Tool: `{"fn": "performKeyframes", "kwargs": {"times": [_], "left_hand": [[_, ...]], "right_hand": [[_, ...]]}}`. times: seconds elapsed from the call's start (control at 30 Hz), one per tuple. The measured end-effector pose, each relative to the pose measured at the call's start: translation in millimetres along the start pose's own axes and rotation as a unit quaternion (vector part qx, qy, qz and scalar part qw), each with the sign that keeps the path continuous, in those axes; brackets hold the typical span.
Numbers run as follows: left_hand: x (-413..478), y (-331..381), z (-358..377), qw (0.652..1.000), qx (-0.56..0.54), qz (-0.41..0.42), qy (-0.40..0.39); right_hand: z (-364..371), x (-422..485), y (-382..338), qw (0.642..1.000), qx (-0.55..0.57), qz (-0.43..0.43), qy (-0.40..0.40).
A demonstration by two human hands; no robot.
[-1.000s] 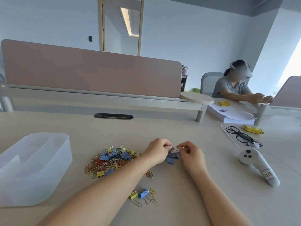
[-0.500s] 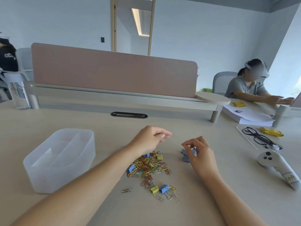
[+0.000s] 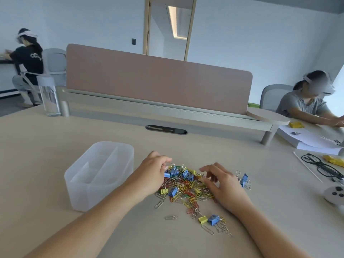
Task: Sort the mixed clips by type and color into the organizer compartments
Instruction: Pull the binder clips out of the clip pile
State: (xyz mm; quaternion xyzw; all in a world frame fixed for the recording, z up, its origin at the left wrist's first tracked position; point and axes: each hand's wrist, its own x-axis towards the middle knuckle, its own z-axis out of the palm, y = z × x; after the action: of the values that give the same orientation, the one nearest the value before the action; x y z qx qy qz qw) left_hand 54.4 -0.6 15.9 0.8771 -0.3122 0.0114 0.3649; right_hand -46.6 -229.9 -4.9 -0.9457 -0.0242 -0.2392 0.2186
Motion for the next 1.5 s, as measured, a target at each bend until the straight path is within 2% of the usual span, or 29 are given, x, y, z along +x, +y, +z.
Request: {"fn": "performKeyframes", "kwargs": {"times": [0.1, 0.23, 0.33, 0.63, 0.9, 1.23, 1.37, 1.5], "left_hand": [[-4.3, 2.6, 4.0, 1.000, 0.019, -0.009, -0.004], [-3.6, 0.4, 10.7, 0.999, 0.047, -0.018, -0.016], [-0.5, -1.2, 14.8, 1.000, 0.027, -0.005, -0.003], [0.8, 0.0, 17.4, 0.998, -0.012, 0.047, 0.048], [1.0, -3.2, 16.4, 0.997, -0.012, 0.059, 0.057], [-0.9, -2.0, 12.2, 0.996, -0.025, 0.047, 0.072], [-0.5, -1.3, 12.7, 0.996, -0.018, 0.050, 0.075], [0.3, -0.2, 12.9, 0.995, 0.004, 0.072, 0.069]], "right_hand": [[4.5, 14.1, -7.6, 0.998, -0.045, -0.025, -0.025], [12.9, 32.8, -25.1, 0.989, -0.081, -0.054, -0.111], [18.7, 34.6, -24.7, 0.979, -0.121, -0.092, -0.138], [5.6, 29.5, -19.8, 0.986, -0.077, -0.099, -0.114], [6.1, 28.4, -17.3, 0.992, -0.028, -0.100, -0.066], [11.1, 25.4, -18.7, 0.996, 0.057, -0.063, -0.005], [11.7, 25.0, -18.0, 0.993, 0.114, -0.001, 0.036], [9.1, 24.1, -17.1, 0.972, 0.211, 0.097, 0.036]]}}
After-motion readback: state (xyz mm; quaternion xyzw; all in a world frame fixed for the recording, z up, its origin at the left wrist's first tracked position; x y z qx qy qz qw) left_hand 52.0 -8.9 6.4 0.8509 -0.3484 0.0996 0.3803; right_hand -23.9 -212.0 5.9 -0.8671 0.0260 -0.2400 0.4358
